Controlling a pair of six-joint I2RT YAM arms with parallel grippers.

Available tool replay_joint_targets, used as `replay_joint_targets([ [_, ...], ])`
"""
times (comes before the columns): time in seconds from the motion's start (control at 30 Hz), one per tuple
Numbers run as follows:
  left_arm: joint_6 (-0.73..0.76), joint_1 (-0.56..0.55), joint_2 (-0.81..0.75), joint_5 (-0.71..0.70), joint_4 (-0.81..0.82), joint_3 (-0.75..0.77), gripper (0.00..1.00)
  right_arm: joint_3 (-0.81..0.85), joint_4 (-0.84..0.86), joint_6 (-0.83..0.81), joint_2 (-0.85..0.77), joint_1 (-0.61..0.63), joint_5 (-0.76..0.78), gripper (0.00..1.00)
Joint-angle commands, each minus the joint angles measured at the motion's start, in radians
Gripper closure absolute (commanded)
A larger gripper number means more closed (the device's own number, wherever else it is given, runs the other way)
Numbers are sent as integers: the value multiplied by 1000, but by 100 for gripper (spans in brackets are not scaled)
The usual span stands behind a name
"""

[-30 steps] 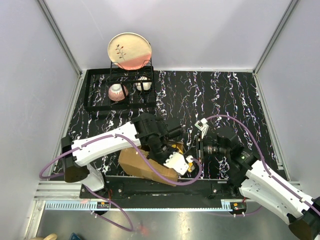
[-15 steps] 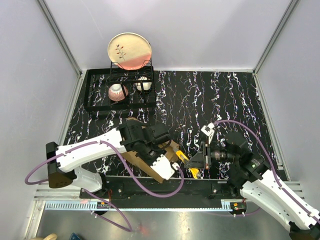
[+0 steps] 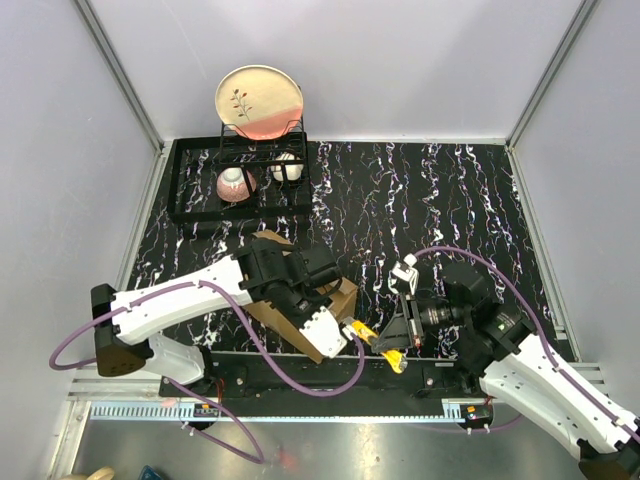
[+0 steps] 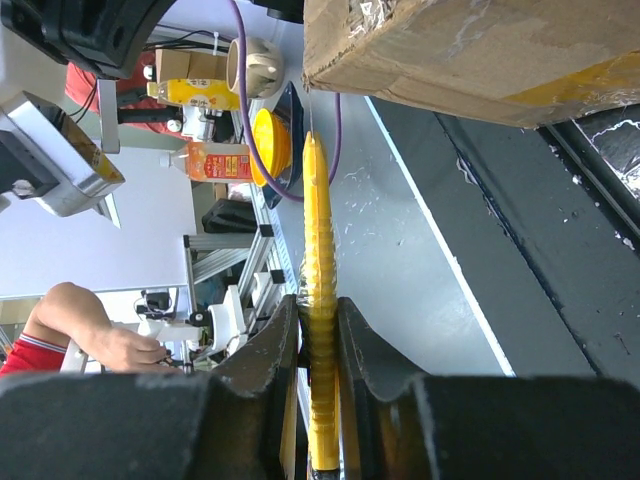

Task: Unpack the express box
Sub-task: Cut the express box at the center of the board.

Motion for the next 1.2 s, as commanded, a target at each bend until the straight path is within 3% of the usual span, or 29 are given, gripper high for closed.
replay_joint_targets([
  [0.0,34,14,15,-33,13,74,100,18,27,-21,29,3,-5,100],
  [0.37,9,11,54,10,-75,198,100,49,28,-79,92,2,100,100],
  [0.83,-18,-38,31,-47,-87,166,100,81,-48,-41,-20,2,121,100],
  [1.17,-34,-78,24,-78,-84,164,100,81,-85,-56,34,2,121,100],
])
